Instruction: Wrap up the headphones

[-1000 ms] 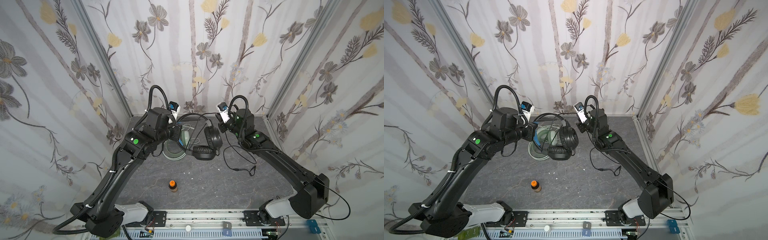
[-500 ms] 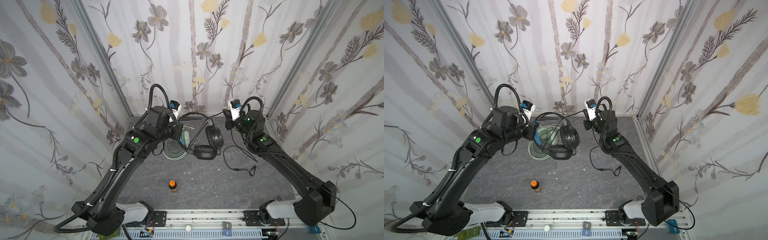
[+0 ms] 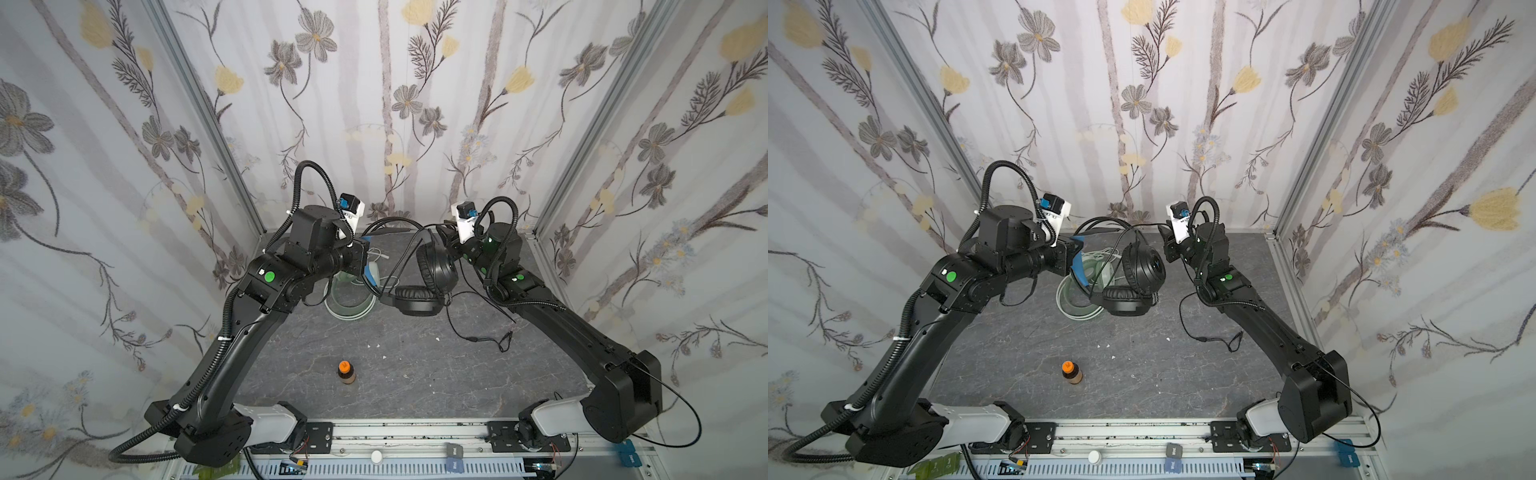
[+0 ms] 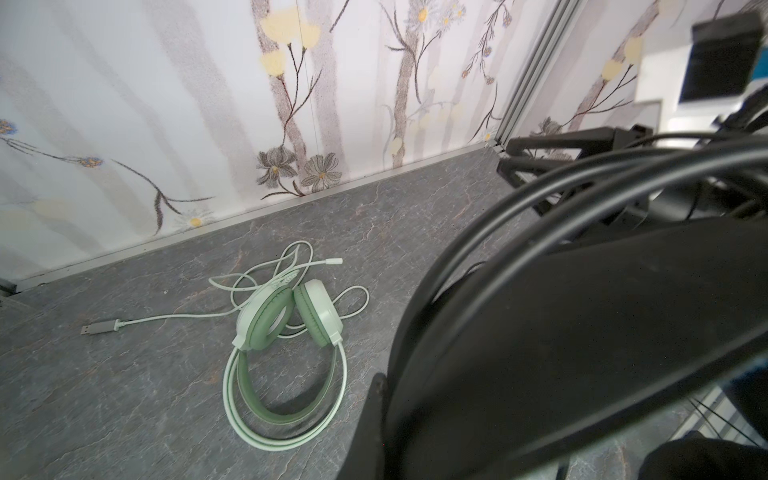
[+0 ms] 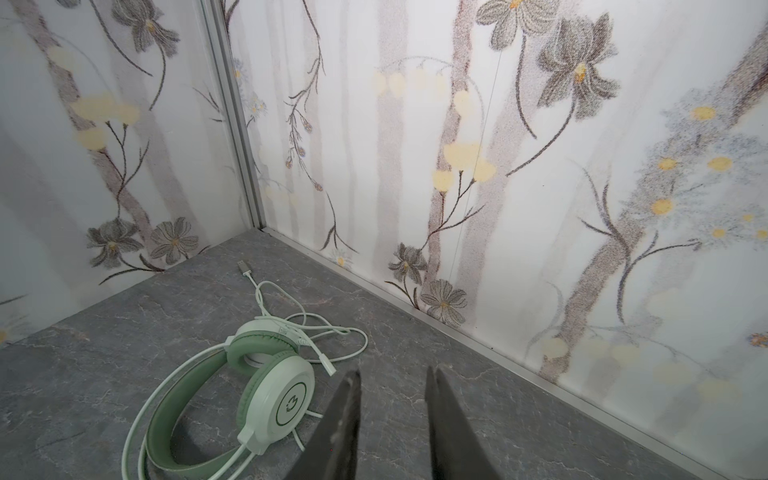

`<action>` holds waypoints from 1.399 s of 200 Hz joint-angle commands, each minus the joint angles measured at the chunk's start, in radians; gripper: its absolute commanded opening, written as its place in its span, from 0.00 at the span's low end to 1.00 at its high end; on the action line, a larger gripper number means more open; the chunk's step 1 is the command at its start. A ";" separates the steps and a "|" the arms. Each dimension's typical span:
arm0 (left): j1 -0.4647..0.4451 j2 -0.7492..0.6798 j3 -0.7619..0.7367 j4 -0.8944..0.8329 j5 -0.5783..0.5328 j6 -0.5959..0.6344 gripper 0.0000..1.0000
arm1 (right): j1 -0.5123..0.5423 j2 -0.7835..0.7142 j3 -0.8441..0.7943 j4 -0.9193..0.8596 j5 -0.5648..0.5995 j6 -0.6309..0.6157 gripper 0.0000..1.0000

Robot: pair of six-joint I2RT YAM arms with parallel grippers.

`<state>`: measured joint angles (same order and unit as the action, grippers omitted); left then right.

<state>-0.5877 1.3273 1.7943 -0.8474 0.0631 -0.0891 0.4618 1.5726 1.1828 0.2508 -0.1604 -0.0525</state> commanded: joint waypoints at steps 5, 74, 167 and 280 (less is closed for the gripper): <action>-0.005 0.026 0.060 0.054 0.040 -0.074 0.00 | 0.007 0.015 -0.032 0.141 -0.099 0.069 0.42; -0.011 0.082 0.124 0.144 0.043 -0.154 0.00 | 0.031 0.055 -0.127 0.298 -0.180 0.179 0.55; -0.011 0.127 0.139 0.238 0.073 -0.228 0.00 | 0.072 0.037 -0.300 0.473 -0.212 0.293 0.57; -0.004 0.149 0.166 0.274 0.066 -0.282 0.00 | 0.095 0.062 -0.381 0.592 -0.218 0.370 0.53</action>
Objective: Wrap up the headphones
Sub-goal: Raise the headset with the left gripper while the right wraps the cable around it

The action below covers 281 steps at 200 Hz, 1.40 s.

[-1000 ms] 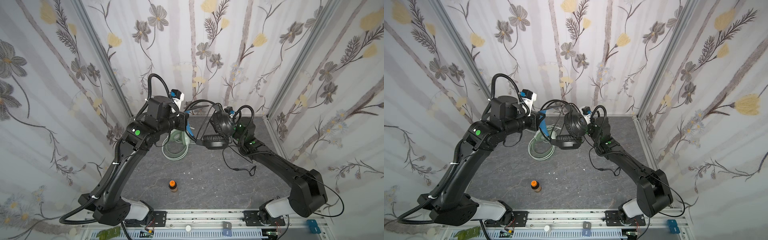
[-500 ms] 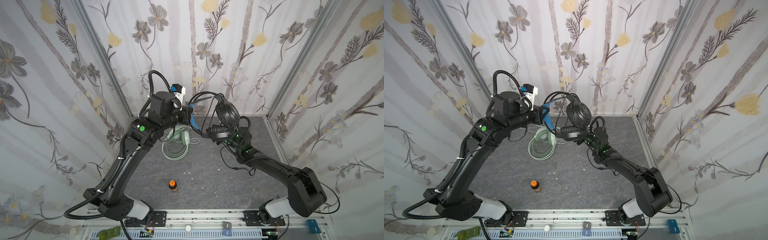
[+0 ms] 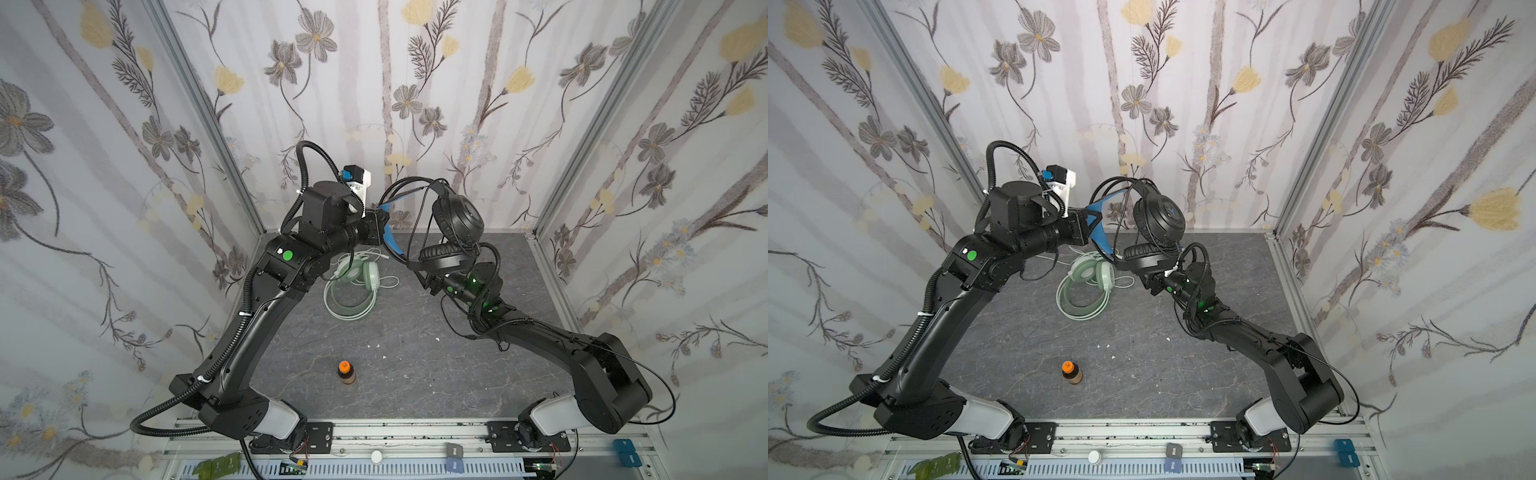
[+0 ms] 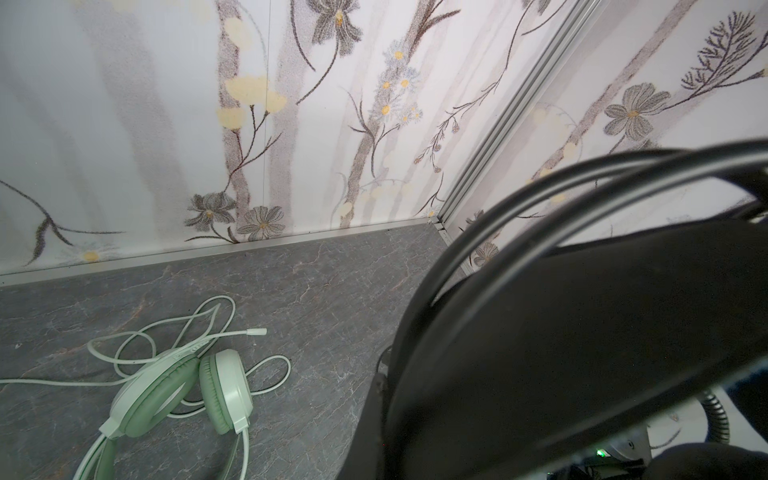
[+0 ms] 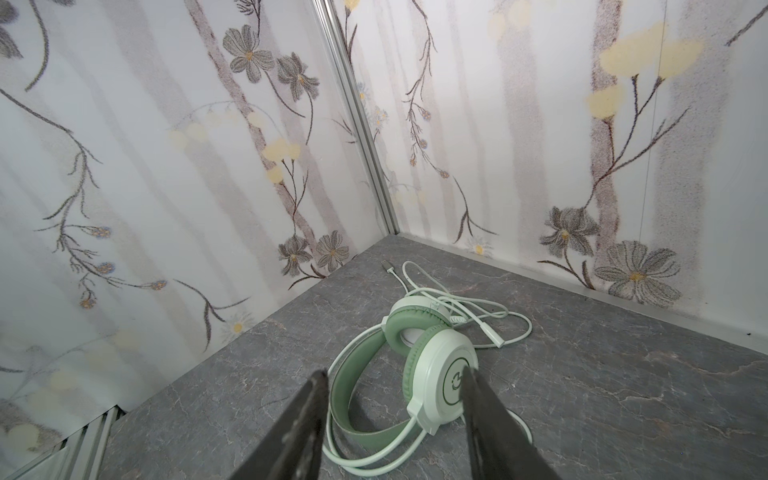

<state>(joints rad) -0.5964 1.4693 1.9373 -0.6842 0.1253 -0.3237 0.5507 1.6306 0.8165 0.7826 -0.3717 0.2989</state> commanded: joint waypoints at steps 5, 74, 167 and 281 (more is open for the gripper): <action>0.007 0.009 0.027 0.112 0.004 -0.051 0.00 | 0.007 0.003 -0.023 0.061 -0.007 0.019 0.53; 0.032 0.022 0.011 0.200 0.039 -0.140 0.00 | 0.028 0.037 -0.060 0.086 0.015 0.047 0.55; 0.082 0.038 -0.032 0.315 -0.064 -0.315 0.00 | 0.065 0.075 -0.076 -0.063 0.057 -0.008 0.21; 0.121 0.256 0.085 0.299 -0.294 -0.463 0.00 | 0.231 0.005 0.066 -0.463 0.116 -0.194 0.00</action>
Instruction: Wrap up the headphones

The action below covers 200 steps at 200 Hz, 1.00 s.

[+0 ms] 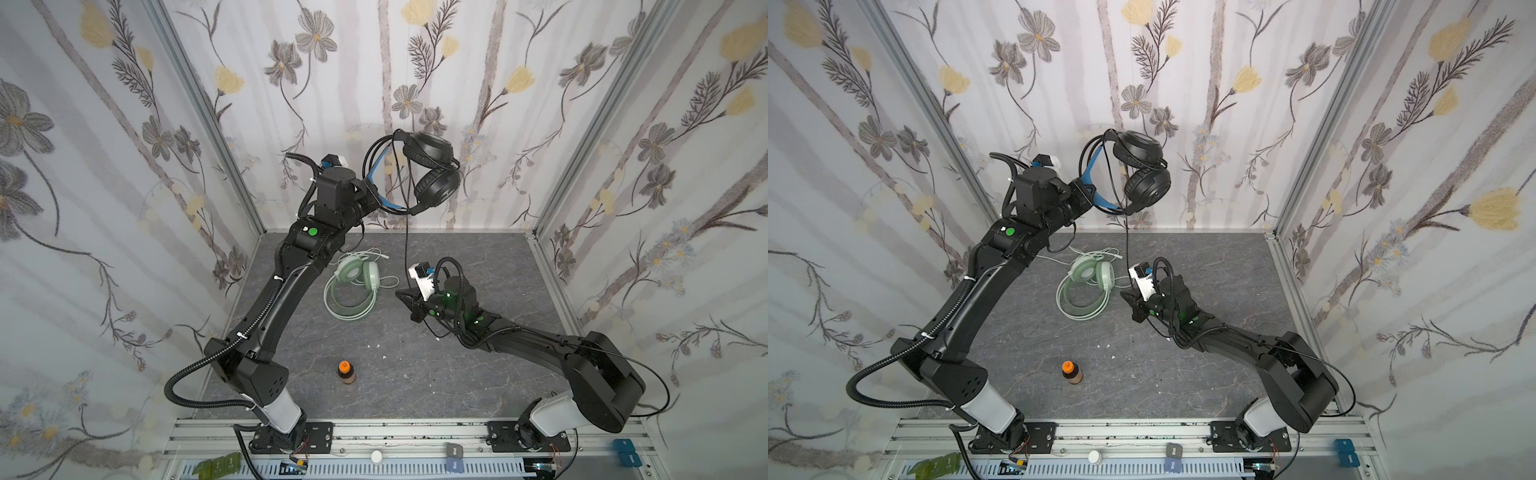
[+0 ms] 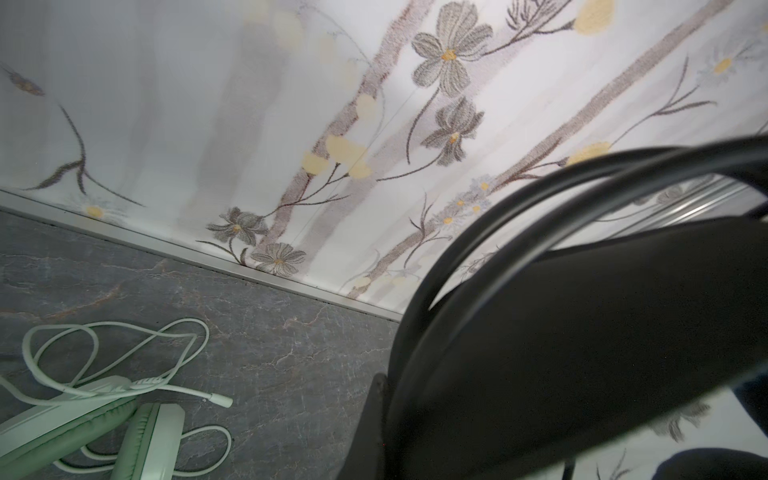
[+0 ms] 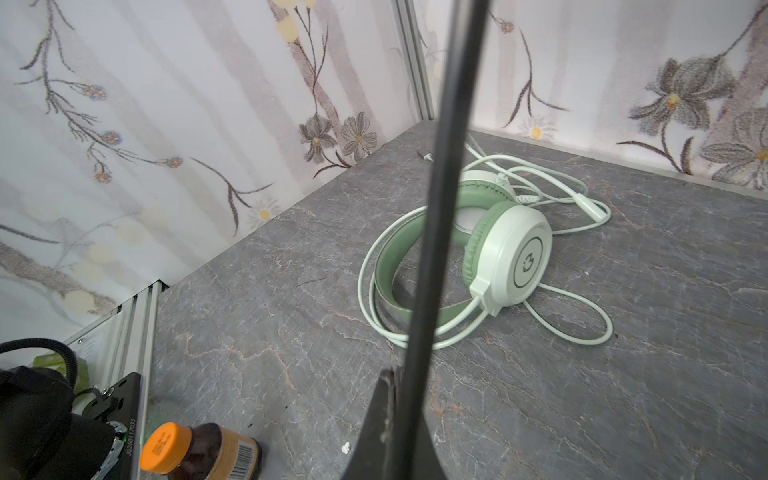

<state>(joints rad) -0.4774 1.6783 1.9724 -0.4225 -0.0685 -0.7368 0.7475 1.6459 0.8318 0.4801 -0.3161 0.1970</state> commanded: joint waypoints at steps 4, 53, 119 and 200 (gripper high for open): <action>0.002 0.059 0.059 0.024 -0.113 -0.043 0.00 | 0.042 -0.013 0.061 -0.182 0.070 -0.106 0.00; 0.005 0.123 0.039 -0.083 -0.294 0.123 0.00 | 0.152 -0.110 0.196 -0.447 0.218 -0.221 0.00; -0.042 0.089 -0.112 -0.071 -0.410 0.392 0.00 | 0.179 -0.168 0.456 -0.790 0.418 -0.478 0.00; -0.113 -0.070 -0.322 -0.090 -0.402 0.721 0.00 | 0.125 -0.025 0.812 -0.988 0.617 -0.725 0.00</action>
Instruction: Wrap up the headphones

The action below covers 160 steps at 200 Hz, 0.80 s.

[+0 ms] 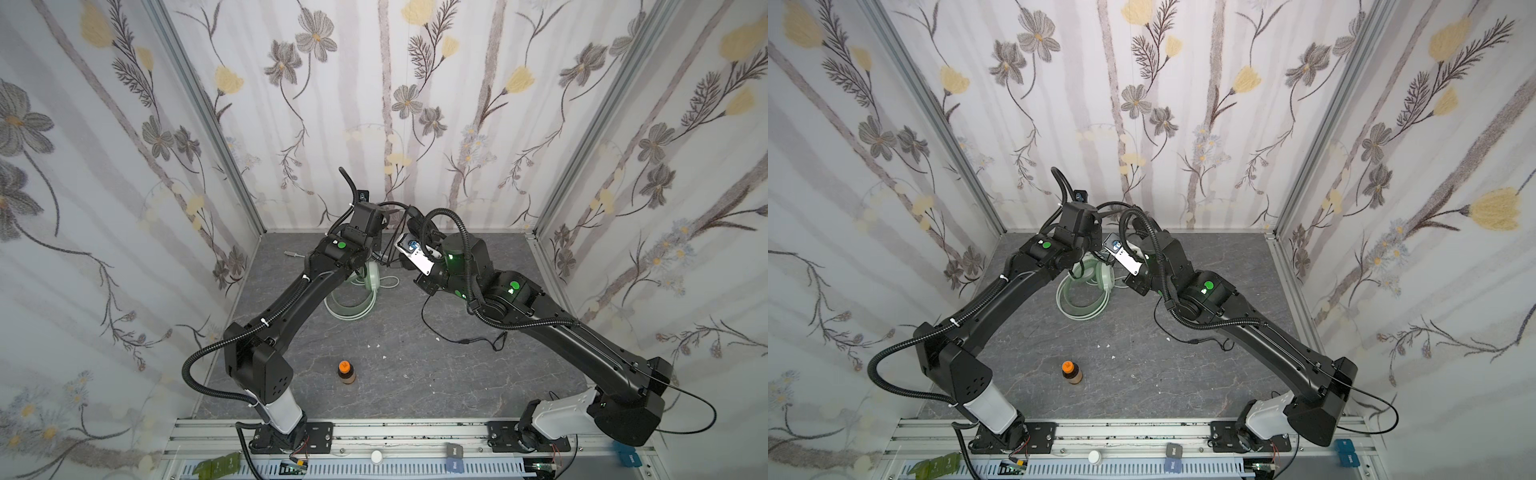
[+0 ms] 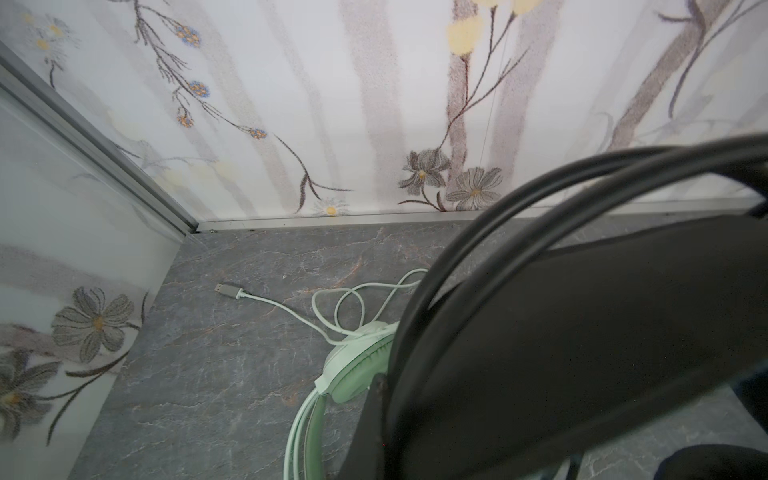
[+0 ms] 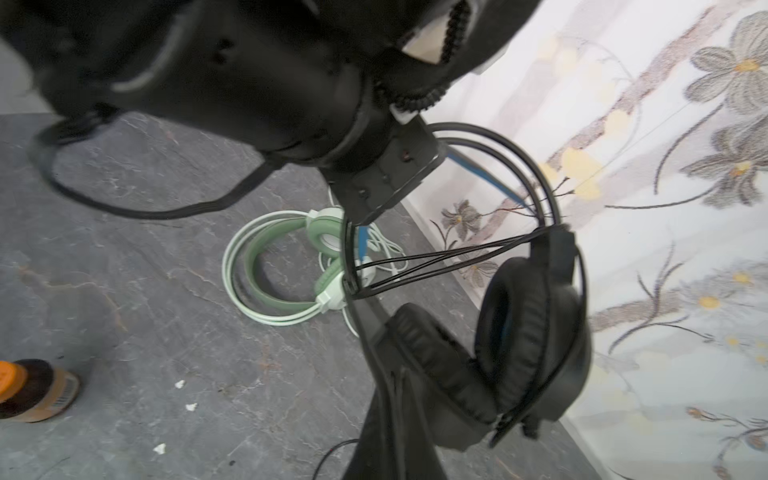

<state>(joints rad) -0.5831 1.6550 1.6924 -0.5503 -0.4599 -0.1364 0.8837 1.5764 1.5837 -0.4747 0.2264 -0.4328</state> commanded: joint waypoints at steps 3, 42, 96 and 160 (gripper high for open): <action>-0.009 -0.054 -0.047 0.034 -0.005 0.126 0.00 | -0.013 0.050 0.069 -0.034 0.080 -0.100 0.01; -0.012 -0.145 -0.113 -0.029 0.124 0.149 0.00 | -0.033 0.084 0.142 -0.049 0.076 -0.137 0.02; -0.017 -0.228 -0.141 -0.117 0.160 0.190 0.00 | -0.032 0.085 0.145 -0.052 0.116 -0.165 0.08; -0.011 -0.288 -0.119 -0.173 0.331 0.214 0.00 | -0.037 0.038 0.056 -0.021 0.141 -0.209 0.12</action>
<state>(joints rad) -0.5957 1.3861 1.5566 -0.7307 -0.2314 0.0803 0.8513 1.6306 1.6718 -0.5388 0.3439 -0.6128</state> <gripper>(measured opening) 0.060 0.120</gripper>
